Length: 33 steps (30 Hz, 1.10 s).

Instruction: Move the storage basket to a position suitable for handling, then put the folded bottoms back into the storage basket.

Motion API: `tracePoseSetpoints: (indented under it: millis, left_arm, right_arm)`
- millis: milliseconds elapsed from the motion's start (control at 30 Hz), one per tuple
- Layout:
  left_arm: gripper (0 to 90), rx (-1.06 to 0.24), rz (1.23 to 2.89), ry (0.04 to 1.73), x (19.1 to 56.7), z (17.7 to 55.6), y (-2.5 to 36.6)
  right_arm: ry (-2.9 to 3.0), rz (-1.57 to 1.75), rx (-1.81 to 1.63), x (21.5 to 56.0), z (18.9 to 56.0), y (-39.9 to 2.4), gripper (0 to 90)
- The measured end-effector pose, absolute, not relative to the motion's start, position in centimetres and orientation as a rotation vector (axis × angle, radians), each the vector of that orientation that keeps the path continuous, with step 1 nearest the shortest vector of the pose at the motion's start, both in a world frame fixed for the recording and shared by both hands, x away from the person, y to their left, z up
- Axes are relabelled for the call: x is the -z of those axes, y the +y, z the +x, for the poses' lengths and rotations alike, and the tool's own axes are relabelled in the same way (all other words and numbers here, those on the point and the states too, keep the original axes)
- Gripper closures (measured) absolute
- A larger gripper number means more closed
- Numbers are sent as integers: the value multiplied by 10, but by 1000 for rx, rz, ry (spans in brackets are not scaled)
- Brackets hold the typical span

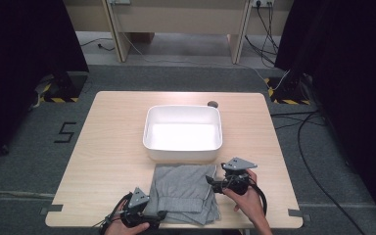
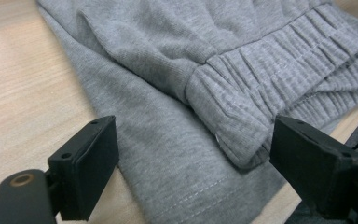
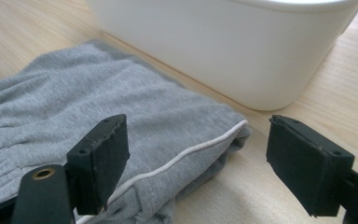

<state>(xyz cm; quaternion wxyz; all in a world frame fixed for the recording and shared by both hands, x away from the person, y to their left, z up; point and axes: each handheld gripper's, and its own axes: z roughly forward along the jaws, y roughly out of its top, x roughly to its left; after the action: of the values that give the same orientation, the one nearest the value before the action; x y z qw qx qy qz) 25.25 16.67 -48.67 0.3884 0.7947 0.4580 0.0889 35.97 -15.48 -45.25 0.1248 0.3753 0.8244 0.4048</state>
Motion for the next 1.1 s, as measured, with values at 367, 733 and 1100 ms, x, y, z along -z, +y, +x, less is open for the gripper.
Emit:
tracePoseSetpoints:
  millis: [367, 733, 1100]
  left_arm:
    - [138, -236, 2036, 1153, 487, 254, 158]
    - [202, -245, 2058, 1108, 486, 255, 146]
    - [532, -263, 2053, 1041, 486, 252, 148]
  right_arm:
    - [2413, 1102, -1164, 457, 362, -153, 223]
    - [2404, 1107, -1182, 456, 364, -151, 227]
    - [2392, 1122, -1181, 454, 365, -151, 228]
